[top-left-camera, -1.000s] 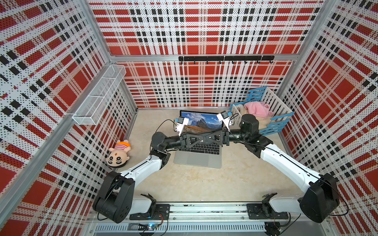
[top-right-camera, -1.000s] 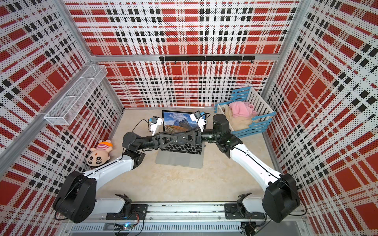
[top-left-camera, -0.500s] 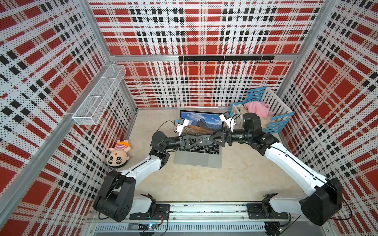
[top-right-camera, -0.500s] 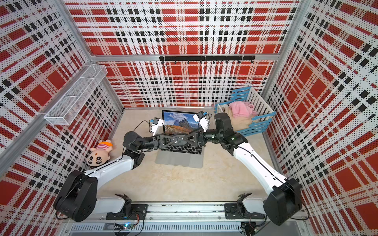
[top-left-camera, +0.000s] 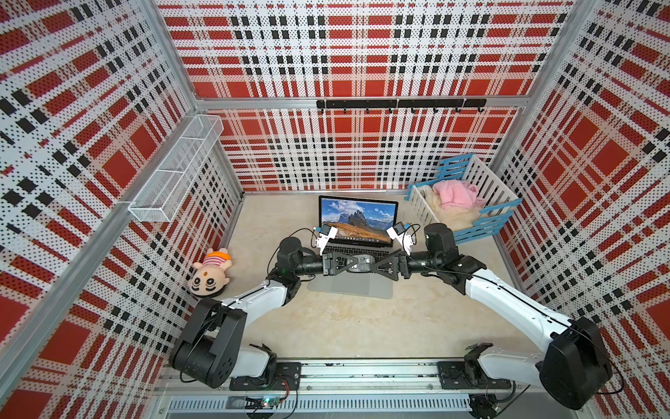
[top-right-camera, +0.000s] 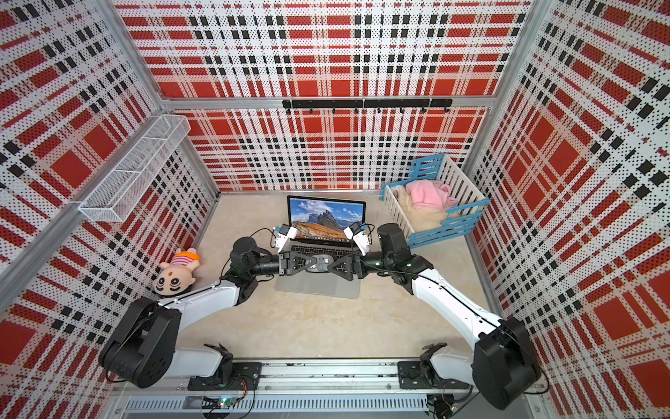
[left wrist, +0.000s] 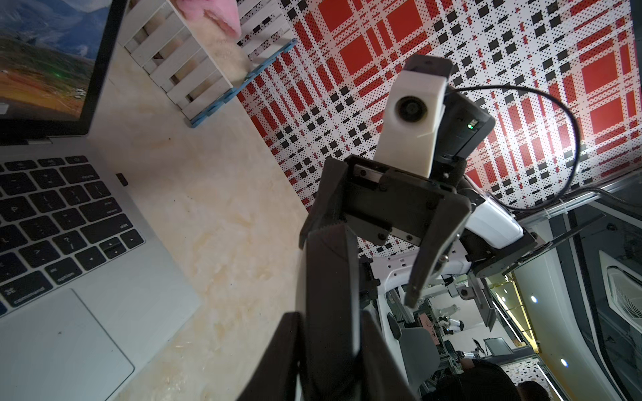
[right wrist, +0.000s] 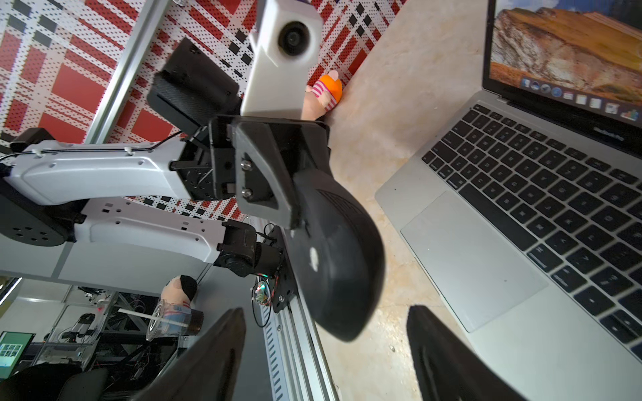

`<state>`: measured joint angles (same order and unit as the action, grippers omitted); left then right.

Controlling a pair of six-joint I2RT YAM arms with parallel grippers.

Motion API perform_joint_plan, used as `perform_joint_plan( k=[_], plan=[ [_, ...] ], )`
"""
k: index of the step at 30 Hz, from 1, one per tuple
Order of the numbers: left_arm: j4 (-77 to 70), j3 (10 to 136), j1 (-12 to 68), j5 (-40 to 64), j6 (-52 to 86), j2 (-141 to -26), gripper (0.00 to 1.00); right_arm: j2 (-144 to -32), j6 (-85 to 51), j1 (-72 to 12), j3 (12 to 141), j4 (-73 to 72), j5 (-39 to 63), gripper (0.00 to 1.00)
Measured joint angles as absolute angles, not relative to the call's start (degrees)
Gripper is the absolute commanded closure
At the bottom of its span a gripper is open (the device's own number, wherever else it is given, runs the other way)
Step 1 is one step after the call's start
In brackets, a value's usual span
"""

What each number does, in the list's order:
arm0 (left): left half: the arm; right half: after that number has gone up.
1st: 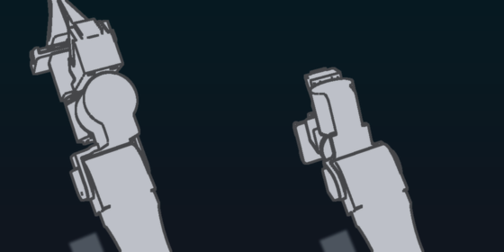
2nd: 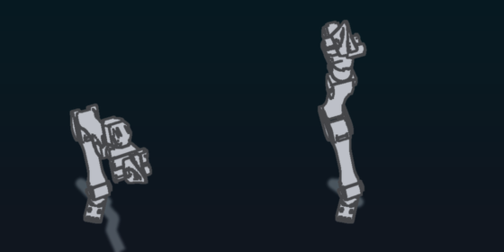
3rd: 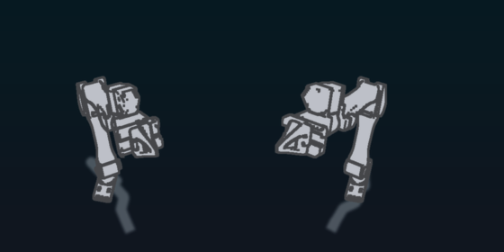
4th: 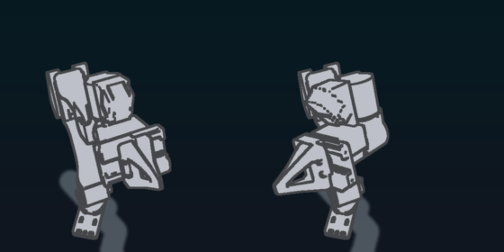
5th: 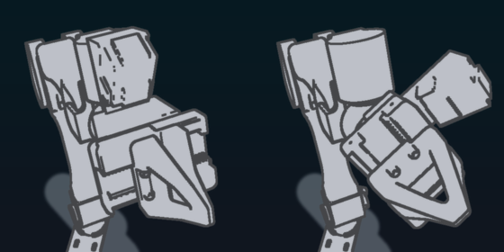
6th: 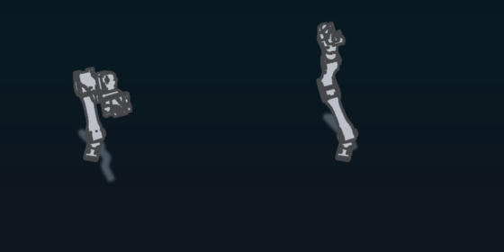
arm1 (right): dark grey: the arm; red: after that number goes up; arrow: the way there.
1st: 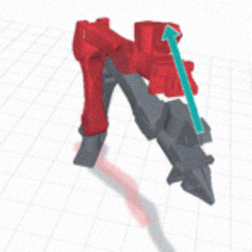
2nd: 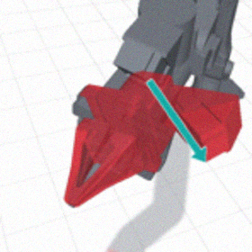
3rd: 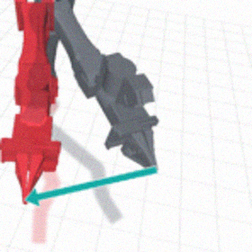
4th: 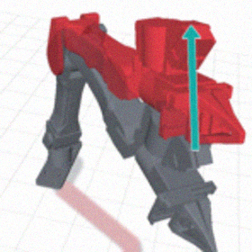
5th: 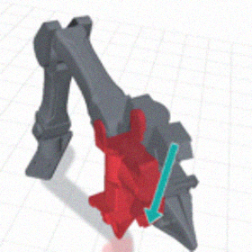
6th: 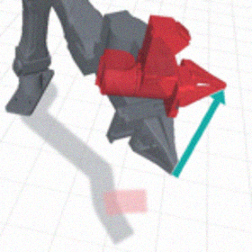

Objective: Remove the wireless mouse receiver from the laptop
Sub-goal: Pick up the mouse from the center of the board, then remove the lid from the mouse.

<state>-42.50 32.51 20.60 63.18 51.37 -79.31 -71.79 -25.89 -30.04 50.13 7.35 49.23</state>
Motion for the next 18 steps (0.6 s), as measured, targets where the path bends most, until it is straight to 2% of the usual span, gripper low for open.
perform_joint_plan(
  k=[6,18],
  plan=[
    [-38.81,32.97,20.1,62.74,48.36,-79.29,1.0,-74.63,-27.33,-30.89,50.83,5.3,48.75,0.24],
    [-35.94,33.26,19.92,62.7,46.19,-79.18,1.0,-78.39,-28.21,-31.81,51.29,3.27,48.75,0.24]
  ],
)
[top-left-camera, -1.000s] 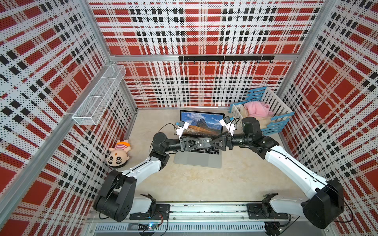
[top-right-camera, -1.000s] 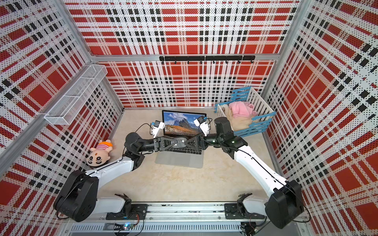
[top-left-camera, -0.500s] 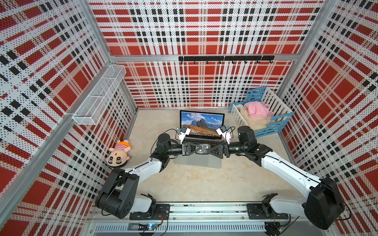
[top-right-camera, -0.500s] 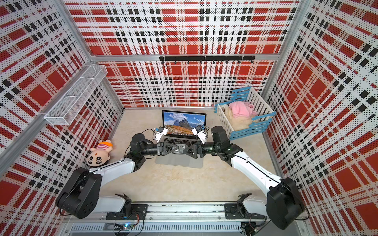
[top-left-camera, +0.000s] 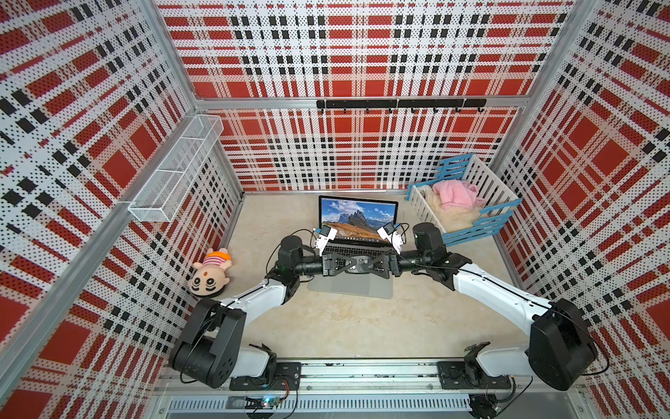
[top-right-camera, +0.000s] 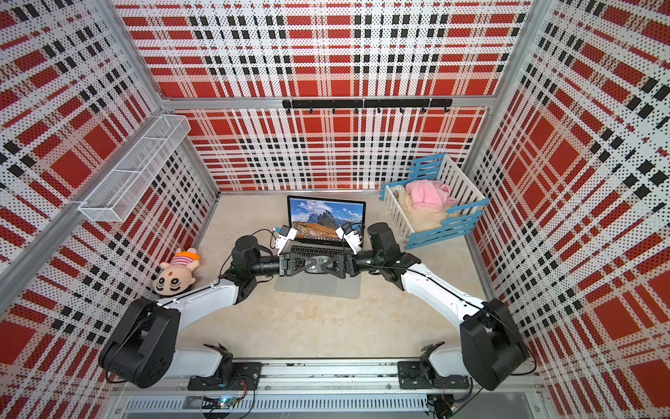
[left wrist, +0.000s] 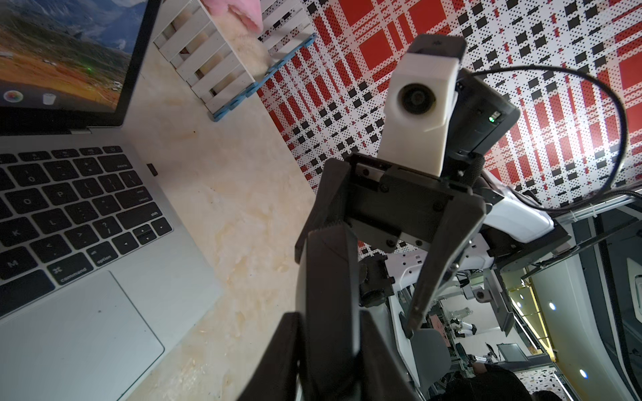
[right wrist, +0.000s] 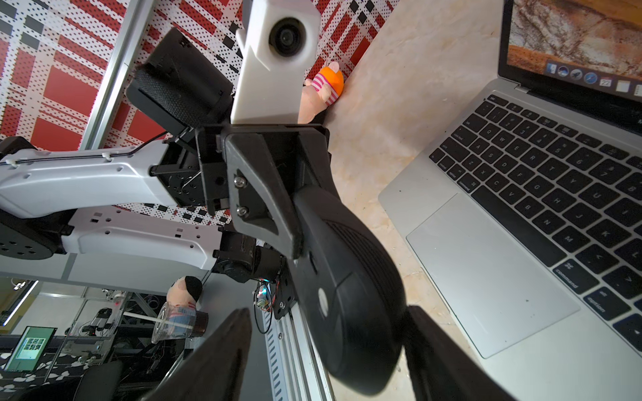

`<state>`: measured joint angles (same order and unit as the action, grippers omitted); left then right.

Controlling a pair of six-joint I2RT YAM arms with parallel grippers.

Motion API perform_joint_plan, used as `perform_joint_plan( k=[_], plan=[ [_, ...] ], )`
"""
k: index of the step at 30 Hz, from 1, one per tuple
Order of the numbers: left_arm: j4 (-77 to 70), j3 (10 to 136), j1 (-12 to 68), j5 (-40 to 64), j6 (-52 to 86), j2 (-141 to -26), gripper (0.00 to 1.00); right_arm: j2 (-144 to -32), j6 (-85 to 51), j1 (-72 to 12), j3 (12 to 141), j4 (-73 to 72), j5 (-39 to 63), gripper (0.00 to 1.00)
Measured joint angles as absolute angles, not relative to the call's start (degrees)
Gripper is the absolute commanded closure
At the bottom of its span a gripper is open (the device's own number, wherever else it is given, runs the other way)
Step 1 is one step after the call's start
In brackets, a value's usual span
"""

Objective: Remove the wireless mouse receiver from the laptop
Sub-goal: Remove the lid from the mouse.

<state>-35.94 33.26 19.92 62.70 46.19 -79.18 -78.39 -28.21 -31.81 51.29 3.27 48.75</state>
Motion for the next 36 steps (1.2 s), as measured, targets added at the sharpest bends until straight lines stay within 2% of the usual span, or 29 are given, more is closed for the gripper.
perform_joint_plan(
  k=[14,24,29,36],
  plan=[
    [-35.46,33.28,19.79,62.87,45.98,-78.59,1.0,-80.31,-28.58,-32.93,52.01,3.05,47.59,0.31],
    [-35.44,33.28,19.64,63.02,45.98,-78.59,1.0,-81.12,-28.32,-33.76,52.03,3.05,47.68,0.39],
    [-35.46,33.28,19.64,63.02,45.98,-78.59,1.0,-81.14,-28.29,-33.76,52.05,2.87,47.68,0.47],
    [-35.46,33.3,19.64,63.44,45.93,-78.52,1.0,-81.76,-28.42,-33.74,52.66,2.66,47.75,0.51]
  ],
)
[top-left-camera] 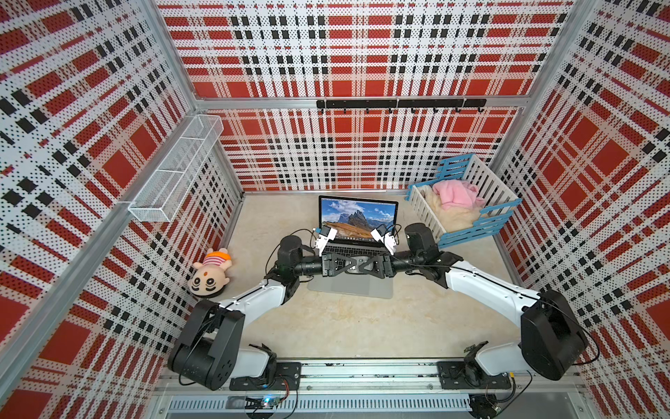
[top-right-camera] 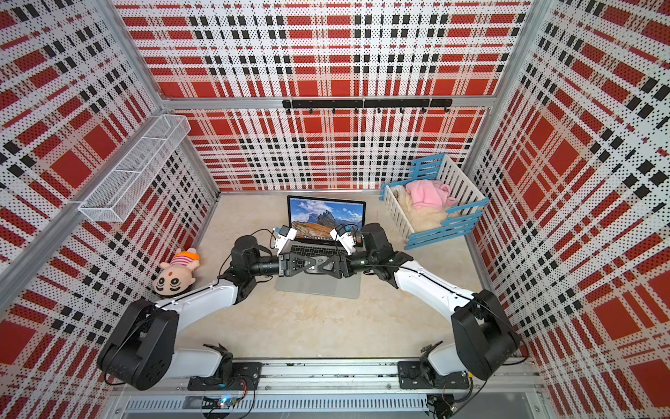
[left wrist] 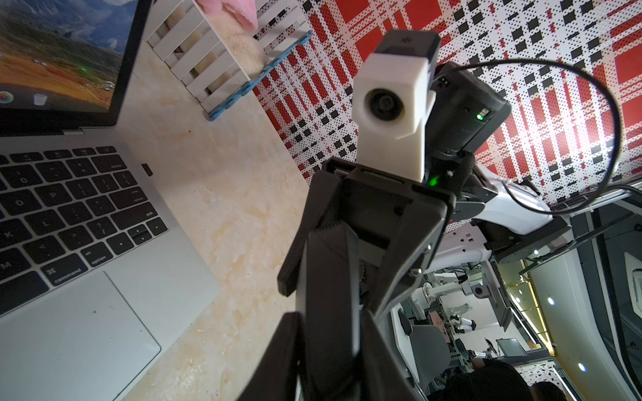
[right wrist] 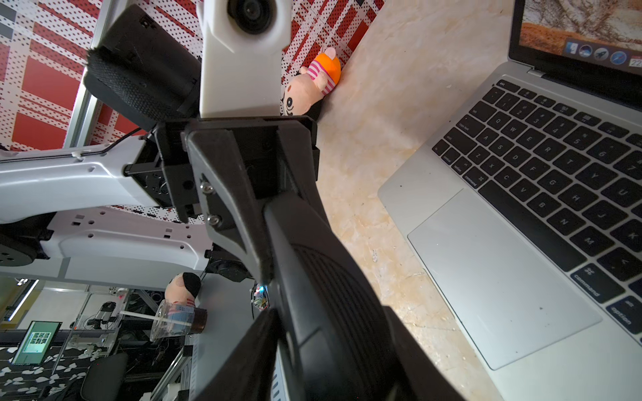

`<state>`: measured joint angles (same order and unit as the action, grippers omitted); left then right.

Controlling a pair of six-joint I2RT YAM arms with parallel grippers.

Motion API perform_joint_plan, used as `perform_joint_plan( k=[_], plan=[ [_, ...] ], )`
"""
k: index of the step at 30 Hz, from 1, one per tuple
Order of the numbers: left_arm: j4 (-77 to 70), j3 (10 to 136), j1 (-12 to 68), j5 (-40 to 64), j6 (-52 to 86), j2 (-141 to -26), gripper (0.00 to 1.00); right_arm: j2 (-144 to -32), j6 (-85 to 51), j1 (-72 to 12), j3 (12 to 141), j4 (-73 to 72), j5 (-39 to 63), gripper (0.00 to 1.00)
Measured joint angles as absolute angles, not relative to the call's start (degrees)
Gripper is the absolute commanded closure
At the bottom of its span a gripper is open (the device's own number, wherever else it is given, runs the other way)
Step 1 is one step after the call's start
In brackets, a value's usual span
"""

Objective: Remove the wireless mouse receiver from the laptop
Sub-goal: Remove the lid from the mouse.

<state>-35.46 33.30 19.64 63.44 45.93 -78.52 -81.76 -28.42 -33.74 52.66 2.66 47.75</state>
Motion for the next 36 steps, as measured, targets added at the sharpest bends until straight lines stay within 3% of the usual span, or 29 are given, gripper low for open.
perform_joint_plan(
  k=[17,29,36],
  plan=[
    [-35.46,33.47,19.42,64.38,45.54,-78.5,1.0,-81.76,-28.38,-33.74,52.66,2.63,48.36,0.53],
    [-35.14,34.24,20.03,64.25,46.22,-78.5,1.0,-81.76,-28.1,-33.76,53.36,2.02,48.34,0.36],
    [-35.07,34.24,19.94,64.25,47.09,-78.54,1.0,-81.76,-28.08,-33.76,53.95,1.8,48.27,0.2]
  ],
)
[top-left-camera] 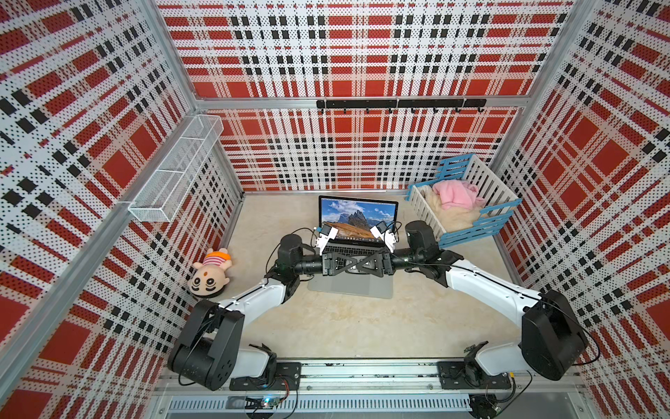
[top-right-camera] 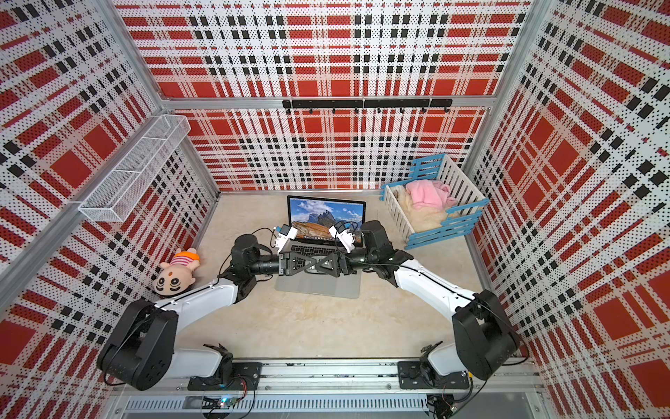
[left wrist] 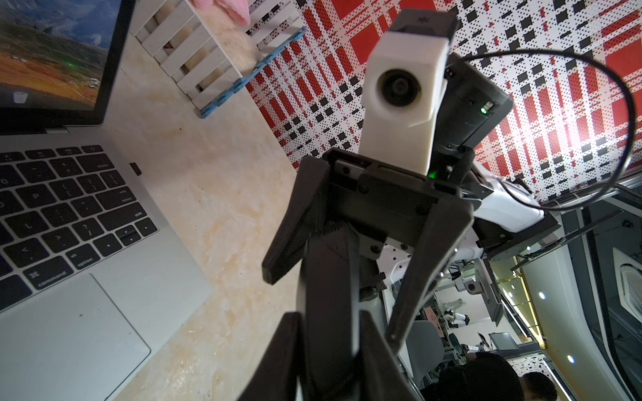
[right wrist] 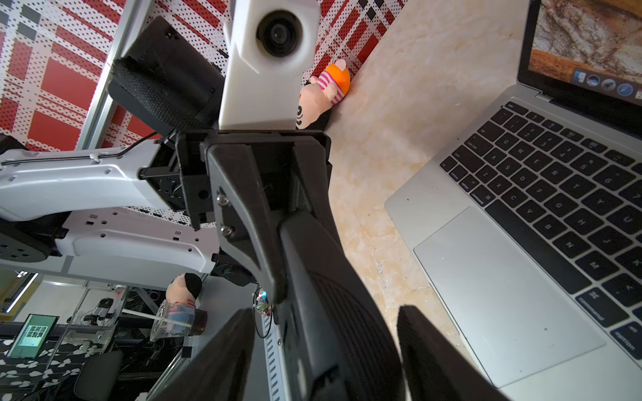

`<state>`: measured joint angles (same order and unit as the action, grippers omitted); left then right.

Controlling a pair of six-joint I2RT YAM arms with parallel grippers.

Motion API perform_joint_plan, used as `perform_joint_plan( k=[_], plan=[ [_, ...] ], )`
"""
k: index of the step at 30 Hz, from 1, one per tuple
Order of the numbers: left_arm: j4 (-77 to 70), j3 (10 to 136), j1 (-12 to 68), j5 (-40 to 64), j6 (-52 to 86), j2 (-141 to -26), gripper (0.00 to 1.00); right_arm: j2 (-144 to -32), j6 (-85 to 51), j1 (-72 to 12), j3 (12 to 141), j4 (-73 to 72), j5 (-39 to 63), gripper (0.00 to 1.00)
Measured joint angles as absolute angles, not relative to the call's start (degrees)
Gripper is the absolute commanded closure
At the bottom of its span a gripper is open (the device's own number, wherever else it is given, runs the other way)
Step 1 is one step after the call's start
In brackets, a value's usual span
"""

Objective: Remove the wireless mouse receiver from the laptop
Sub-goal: Remove the lid from the mouse.

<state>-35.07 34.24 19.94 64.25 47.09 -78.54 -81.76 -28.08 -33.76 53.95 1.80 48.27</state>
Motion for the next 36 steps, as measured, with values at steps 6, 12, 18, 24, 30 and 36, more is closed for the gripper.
perform_joint_plan(
  k=[6,12,18,24,30,36],
  plan=[
    [-35.07,34.24,19.59,64.29,47.97,-79.35,1.0,-81.76,-27.75,-33.08,53.95,2.13,47.66,0.04],
    [-35.07,34.26,19.35,64.34,48.58,-80.58,1.0,-80.23,-27.22,-29.71,53.89,4.03,47.07,0.04],
    [-35.09,34.92,19.2,64.51,48.6,-81.3,1.0,-76.99,-26.02,-28.21,53.87,7.79,45.17,0.1],
    [-35.07,35.16,19.2,64.53,48.62,-81.38,1.0,-76.73,-25.67,-28.34,53.8,9.41,44.69,0.24],
    [-35.07,35.16,19.2,64.53,48.62,-81.38,1.0,-76.73,-25.43,-29.23,53.8,10.24,44.18,0.35],
    [-35.07,35.16,19.2,64.6,48.6,-81.38,1.0,-76.75,-25.06,-30.26,53.8,10.68,43.68,0.47]
  ],
)
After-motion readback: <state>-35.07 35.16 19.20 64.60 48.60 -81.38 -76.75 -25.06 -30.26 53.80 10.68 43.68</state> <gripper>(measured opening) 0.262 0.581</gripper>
